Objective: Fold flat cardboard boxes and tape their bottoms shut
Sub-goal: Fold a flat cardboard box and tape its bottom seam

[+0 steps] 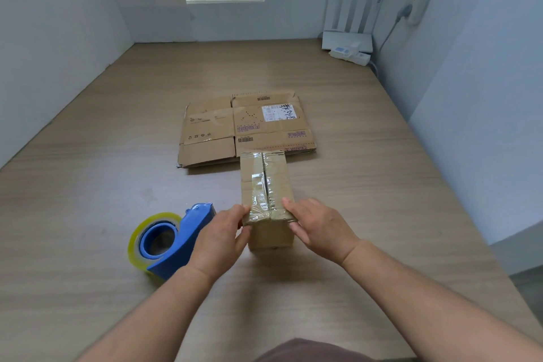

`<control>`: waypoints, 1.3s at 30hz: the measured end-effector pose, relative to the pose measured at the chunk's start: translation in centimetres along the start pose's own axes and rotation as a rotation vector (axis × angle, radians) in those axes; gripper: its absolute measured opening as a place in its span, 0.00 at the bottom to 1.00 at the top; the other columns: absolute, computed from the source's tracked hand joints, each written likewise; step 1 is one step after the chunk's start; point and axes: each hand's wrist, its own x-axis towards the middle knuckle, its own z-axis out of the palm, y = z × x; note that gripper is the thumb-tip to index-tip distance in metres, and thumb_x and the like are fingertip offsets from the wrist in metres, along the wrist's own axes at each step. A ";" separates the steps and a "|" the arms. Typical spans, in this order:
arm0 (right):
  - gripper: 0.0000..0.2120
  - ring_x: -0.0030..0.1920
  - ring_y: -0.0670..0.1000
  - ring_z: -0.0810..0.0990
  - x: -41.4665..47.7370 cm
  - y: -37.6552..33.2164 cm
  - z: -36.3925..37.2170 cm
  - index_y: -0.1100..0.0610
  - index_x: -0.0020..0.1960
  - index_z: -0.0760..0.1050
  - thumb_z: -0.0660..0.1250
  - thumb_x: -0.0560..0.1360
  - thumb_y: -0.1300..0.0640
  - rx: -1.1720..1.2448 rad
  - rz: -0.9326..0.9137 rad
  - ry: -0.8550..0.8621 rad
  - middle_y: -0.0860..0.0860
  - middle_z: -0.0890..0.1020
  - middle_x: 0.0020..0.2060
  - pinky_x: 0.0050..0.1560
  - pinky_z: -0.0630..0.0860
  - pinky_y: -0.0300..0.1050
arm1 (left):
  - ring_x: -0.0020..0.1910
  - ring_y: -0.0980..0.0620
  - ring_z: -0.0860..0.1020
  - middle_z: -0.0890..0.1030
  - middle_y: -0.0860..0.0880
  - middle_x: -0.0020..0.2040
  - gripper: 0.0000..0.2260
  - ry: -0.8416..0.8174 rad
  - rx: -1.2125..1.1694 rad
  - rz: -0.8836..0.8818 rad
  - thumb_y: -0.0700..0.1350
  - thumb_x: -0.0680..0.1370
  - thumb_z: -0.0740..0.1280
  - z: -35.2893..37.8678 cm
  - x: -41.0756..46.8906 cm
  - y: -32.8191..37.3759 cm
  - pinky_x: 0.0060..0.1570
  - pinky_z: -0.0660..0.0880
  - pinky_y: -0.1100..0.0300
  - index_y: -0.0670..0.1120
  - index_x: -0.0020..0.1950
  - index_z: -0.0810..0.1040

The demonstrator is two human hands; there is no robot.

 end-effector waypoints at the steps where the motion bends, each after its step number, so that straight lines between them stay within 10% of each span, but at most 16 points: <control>1: 0.26 0.38 0.57 0.82 -0.1 -0.1 0.1 0.64 0.58 0.79 0.80 0.62 0.61 0.011 0.029 -0.019 0.56 0.82 0.39 0.27 0.77 0.43 | 0.47 0.56 0.76 0.76 0.56 0.47 0.13 0.020 -0.032 -0.019 0.47 0.78 0.65 0.2 -0.2 0.2 0.46 0.77 0.59 0.50 0.63 0.72; 9: 0.30 0.65 0.51 0.71 0.2 1.1 0.5 0.50 0.74 0.62 0.64 0.73 0.61 0.266 0.378 -0.232 0.49 0.72 0.66 0.62 0.69 0.46 | 0.50 0.66 0.74 0.73 0.63 0.49 0.33 -0.091 -0.174 -0.079 0.71 0.68 0.62 -0.3 -1.1 0.7 0.50 0.74 0.66 0.64 0.70 0.60; 15: 0.32 0.47 0.48 0.72 0.1 5.1 -1.9 0.47 0.74 0.60 0.63 0.73 0.64 0.331 0.590 -0.232 0.47 0.78 0.55 0.53 0.71 0.46 | 0.60 0.57 0.72 0.71 0.55 0.62 0.35 0.151 -0.352 -0.229 0.64 0.73 0.63 -1.7 2.2 1.9 0.59 0.74 0.52 0.56 0.77 0.55; 19: 0.31 0.58 0.52 0.73 0.1 6.3 -2.3 0.46 0.73 0.62 0.61 0.73 0.65 0.357 0.621 -0.245 0.48 0.77 0.55 0.60 0.70 0.50 | 0.71 0.50 0.65 0.63 0.49 0.75 0.35 0.048 -0.403 -0.447 0.59 0.76 0.65 -2.3 5.4 2.0 0.66 0.68 0.52 0.50 0.78 0.54; 24: 0.24 0.58 0.49 0.74 0.3 6.7 -1.6 0.48 0.71 0.65 0.61 0.77 0.59 0.271 0.725 -0.184 0.47 0.76 0.60 0.55 0.72 0.46 | 0.45 0.55 0.76 0.77 0.52 0.51 0.34 -0.095 -0.308 -0.547 0.54 0.75 0.67 -1.9 5.5 2.8 0.42 0.72 0.59 0.51 0.77 0.56; 28: 0.12 0.50 0.51 0.76 0.3 6.7 -1.4 0.50 0.59 0.73 0.62 0.77 0.49 0.225 0.947 0.052 0.48 0.77 0.52 0.45 0.70 0.44 | 0.40 0.46 0.81 0.69 0.44 0.64 0.40 -0.132 -0.462 -0.697 0.49 0.74 0.70 -1.4 4.9 4.1 0.34 0.79 0.55 0.56 0.78 0.48; 31: 0.13 0.46 0.53 0.77 0.3 5.3 -1.4 0.48 0.43 0.71 0.59 0.76 0.40 0.243 0.999 0.011 0.45 0.77 0.40 0.40 0.66 0.44 | 0.34 0.49 0.82 0.78 0.44 0.50 0.33 -0.211 -0.623 -0.774 0.46 0.75 0.70 -1.4 4.3 5.5 0.29 0.79 0.57 0.53 0.76 0.56; 39: 0.26 0.58 0.50 0.77 3.2 0.7 -0.3 0.45 0.67 0.67 0.64 0.72 0.38 0.509 0.837 -0.250 0.46 0.78 0.59 0.57 0.74 0.48 | 0.38 0.51 0.82 0.79 0.50 0.47 0.27 -0.385 -0.274 -0.649 0.69 0.72 0.63 -0.4 2.9 7.1 0.37 0.82 0.57 0.52 0.58 0.63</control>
